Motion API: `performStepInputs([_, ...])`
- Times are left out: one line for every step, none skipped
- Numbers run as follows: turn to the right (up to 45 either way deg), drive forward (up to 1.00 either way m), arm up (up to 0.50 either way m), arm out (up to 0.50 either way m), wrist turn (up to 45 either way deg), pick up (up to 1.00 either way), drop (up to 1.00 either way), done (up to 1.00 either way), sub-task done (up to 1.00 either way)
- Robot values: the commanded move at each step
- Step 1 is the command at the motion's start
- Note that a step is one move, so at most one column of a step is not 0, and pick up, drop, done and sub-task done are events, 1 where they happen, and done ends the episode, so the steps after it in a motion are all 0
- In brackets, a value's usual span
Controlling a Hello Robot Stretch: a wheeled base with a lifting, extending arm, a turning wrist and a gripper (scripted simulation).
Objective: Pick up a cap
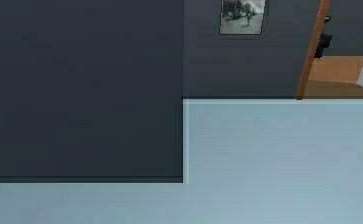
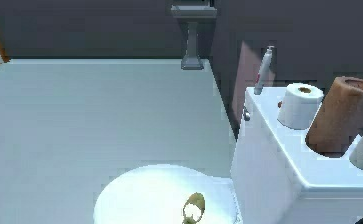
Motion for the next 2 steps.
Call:
performStepInputs([0.0,0.00,0.50,0.00,0.0,0.00,0.00,0.00,0.00])
performStepInputs([0.0,0.00,0.22,0.00,0.0,0.00,0.00,0.00,0.00])
